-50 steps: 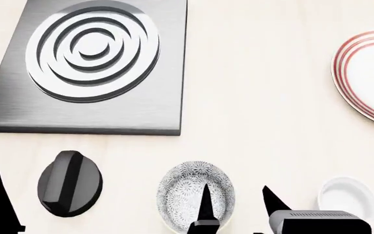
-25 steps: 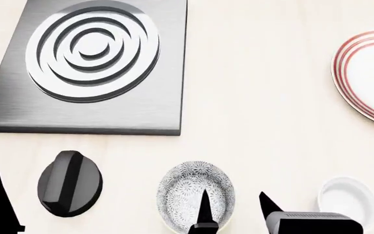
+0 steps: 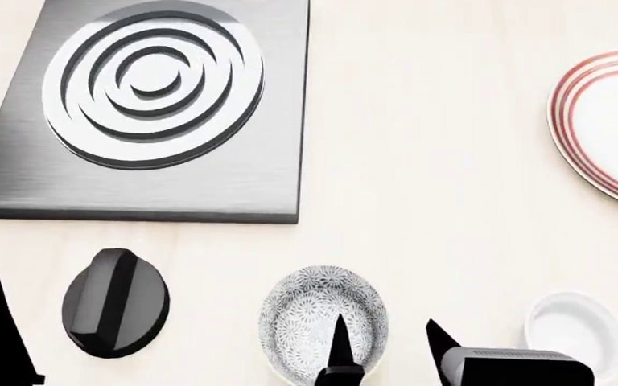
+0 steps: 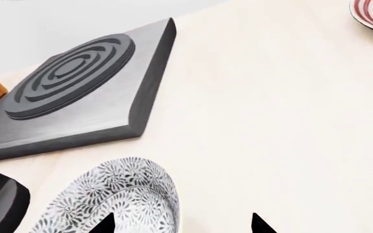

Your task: Pick the akita bowl next to the ramekin and place it on the plate.

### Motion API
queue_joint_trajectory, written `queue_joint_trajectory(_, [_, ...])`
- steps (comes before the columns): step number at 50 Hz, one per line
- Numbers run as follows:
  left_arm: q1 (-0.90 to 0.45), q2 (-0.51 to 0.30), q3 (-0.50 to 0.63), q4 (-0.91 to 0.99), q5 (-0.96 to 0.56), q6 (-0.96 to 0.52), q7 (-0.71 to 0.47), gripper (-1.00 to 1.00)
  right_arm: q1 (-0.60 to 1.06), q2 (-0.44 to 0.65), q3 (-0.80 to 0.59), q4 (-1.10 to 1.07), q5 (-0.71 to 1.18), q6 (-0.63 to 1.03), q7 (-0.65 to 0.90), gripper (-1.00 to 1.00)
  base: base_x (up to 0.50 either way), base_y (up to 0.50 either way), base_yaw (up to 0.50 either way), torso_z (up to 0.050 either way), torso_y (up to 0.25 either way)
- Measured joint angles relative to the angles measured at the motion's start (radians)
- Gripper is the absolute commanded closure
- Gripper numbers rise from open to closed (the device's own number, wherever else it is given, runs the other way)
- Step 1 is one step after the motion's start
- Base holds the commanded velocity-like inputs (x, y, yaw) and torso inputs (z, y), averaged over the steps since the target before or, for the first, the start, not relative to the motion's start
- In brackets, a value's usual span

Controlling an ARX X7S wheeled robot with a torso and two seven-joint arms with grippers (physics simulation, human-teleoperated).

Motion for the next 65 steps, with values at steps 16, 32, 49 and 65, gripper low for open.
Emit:
queue_joint_trajectory(16, [0.000,-0.003,0.005,-0.003,0.002,0.003,-0.005,-1.00,0.007,0.005,-0.011,0.006,0.013,-0.013,-0.014,1.00,0.00,0.00,0.00,0.000,-0.001])
queue_joint_trajectory(32, [0.001,-0.007,0.009,-0.003,0.002,0.005,-0.011,-1.00,-0.012,-0.002,0.012,-0.015,0.048,-0.029,0.001,1.00,0.00,0.00,0.00,0.000,0.000])
queue_joint_trajectory(49, [0.001,-0.011,0.014,-0.007,0.002,0.009,-0.014,-1.00,-0.003,0.000,0.061,-0.109,0.128,0.007,0.081,1.00,0.00,0.00,0.00,0.000,0.000])
queue_joint_trajectory(65, [-0.004,-0.014,0.015,0.005,-0.008,0.004,-0.020,-1.00,0.089,0.013,0.093,-0.155,0.211,0.067,0.165,1.00,0.00,0.00,0.00,0.000,0.000])
